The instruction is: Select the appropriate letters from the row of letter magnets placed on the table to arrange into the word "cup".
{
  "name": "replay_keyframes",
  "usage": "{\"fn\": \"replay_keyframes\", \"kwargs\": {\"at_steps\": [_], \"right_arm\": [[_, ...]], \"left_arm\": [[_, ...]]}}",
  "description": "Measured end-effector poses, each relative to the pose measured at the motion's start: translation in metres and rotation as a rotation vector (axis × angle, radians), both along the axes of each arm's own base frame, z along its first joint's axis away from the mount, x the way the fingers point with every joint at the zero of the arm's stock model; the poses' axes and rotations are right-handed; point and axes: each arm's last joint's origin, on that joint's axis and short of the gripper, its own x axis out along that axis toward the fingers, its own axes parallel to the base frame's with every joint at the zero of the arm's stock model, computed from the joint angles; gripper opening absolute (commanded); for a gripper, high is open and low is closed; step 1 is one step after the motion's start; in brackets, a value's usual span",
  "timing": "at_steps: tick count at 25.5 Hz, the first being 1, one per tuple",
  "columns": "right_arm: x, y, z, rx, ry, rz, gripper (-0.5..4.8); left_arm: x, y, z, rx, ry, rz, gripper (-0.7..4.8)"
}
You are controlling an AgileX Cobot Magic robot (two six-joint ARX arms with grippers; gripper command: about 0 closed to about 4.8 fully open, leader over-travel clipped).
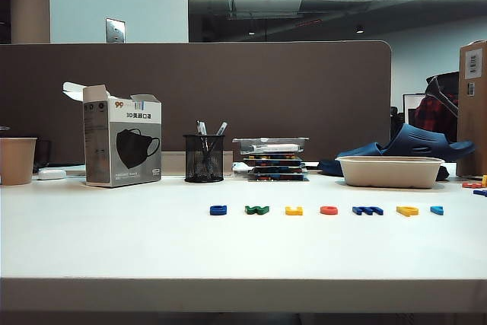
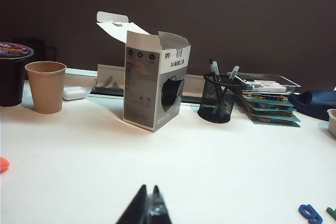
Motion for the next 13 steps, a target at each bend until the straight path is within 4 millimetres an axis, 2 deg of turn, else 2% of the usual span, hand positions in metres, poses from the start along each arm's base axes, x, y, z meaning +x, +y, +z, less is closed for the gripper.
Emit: {"fn": "replay_keyframes", "kwargs": {"at_steps": [13], "right_arm": [[0.0,0.0,0.0,0.0,0.0,0.0,0.03]], "left_arm": [[-0.0005,0.0,0.0021,0.0,-0.003,-0.001,-0.05]]}}
